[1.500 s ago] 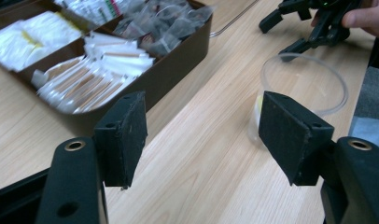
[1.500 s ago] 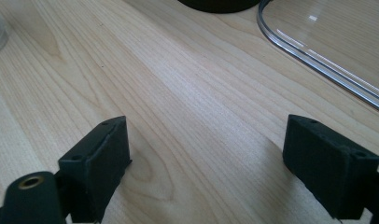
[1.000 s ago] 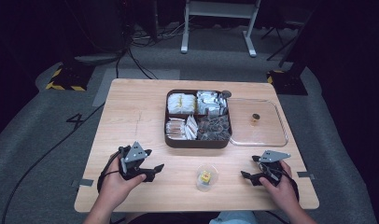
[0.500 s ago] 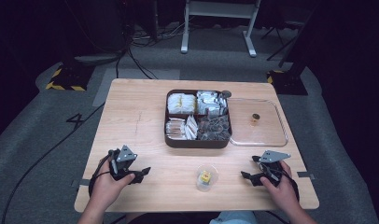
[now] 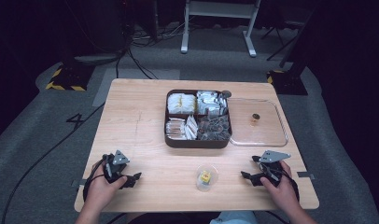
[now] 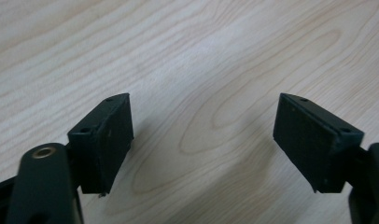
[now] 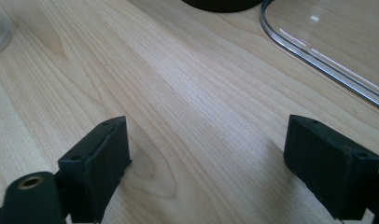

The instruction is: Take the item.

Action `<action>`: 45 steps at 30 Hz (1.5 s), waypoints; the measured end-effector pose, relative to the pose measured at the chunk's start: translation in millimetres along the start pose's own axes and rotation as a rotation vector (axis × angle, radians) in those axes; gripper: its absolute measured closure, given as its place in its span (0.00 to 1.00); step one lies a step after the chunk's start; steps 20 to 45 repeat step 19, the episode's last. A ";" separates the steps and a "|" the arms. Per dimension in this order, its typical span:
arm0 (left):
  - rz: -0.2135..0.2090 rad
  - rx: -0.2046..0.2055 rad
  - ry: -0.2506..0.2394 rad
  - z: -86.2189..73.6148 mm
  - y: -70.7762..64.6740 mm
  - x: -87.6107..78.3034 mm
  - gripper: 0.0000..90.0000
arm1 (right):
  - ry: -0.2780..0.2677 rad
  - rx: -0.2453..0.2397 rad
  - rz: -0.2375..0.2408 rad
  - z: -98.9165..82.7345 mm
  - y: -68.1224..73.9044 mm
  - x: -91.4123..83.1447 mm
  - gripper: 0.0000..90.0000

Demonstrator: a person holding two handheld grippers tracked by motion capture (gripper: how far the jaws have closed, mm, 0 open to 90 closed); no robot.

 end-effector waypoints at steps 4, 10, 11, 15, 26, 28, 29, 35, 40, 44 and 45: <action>0.008 -0.015 -0.055 0.3 4.8 3.6 0.16 | 0.000 0.000 0.000 0.0 0.0 0.0 0.16; 0.026 -0.035 -0.081 1.4 4.8 8.4 0.06 | 0.000 0.000 0.000 0.0 0.0 0.0 0.16; 0.028 -0.037 -0.081 1.4 4.8 8.5 0.06 | 0.000 0.000 0.000 0.0 0.1 0.0 0.16; 0.029 -0.042 -0.078 1.8 3.9 9.2 0.04 | 0.000 0.000 -0.003 0.0 -0.1 0.0 0.16; 0.029 -0.043 -0.078 1.8 3.8 9.2 0.04 | 0.001 0.001 -0.003 0.0 -0.1 0.0 0.16; 0.029 -0.043 -0.078 1.8 3.8 9.2 0.04 | 0.001 0.001 -0.003 0.0 -0.1 0.0 0.16; 0.029 -0.043 -0.078 1.8 3.8 9.2 0.04 | 0.001 0.001 -0.003 0.0 -0.1 0.0 0.16; 0.029 -0.043 -0.078 1.8 3.8 9.2 0.04 | 0.001 0.001 -0.003 0.0 -0.1 0.0 0.16; 0.029 -0.043 -0.078 1.8 3.8 9.2 0.04 | 0.001 0.001 -0.003 0.0 -0.1 0.0 0.16; 0.029 -0.043 -0.078 1.8 3.8 9.2 0.04 | 0.001 0.001 -0.003 0.0 -0.1 0.0 0.16; 0.029 -0.043 -0.078 1.8 3.8 9.2 0.04 | 0.001 0.001 -0.003 0.0 -0.1 0.0 0.16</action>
Point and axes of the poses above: each handheld gripper's, and its own axes: x roughly forward along the jaws, z roughly out of its top, y roughly to its left, the point moved 9 cm from there along x, roughly forward along the jaws, and after that the axes turned 7 degrees about z, right-handed, at the moved point
